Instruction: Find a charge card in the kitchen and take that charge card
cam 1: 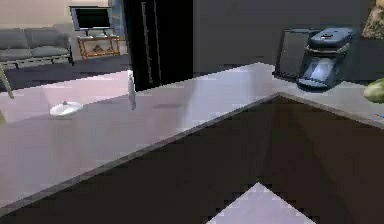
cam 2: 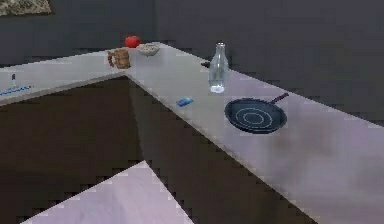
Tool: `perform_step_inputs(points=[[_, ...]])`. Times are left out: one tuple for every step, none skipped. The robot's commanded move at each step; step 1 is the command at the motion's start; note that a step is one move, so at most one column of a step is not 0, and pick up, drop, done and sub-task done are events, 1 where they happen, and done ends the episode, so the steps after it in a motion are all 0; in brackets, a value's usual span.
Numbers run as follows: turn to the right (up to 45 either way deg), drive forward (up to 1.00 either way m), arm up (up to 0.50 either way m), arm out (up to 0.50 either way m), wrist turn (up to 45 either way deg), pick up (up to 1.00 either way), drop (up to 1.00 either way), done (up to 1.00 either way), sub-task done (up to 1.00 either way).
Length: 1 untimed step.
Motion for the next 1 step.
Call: perform_step_inputs(points=[[45.0, 0.0, 0.0, 0.0, 0.0, 0.0, 0.0, 0.0, 0.0]])
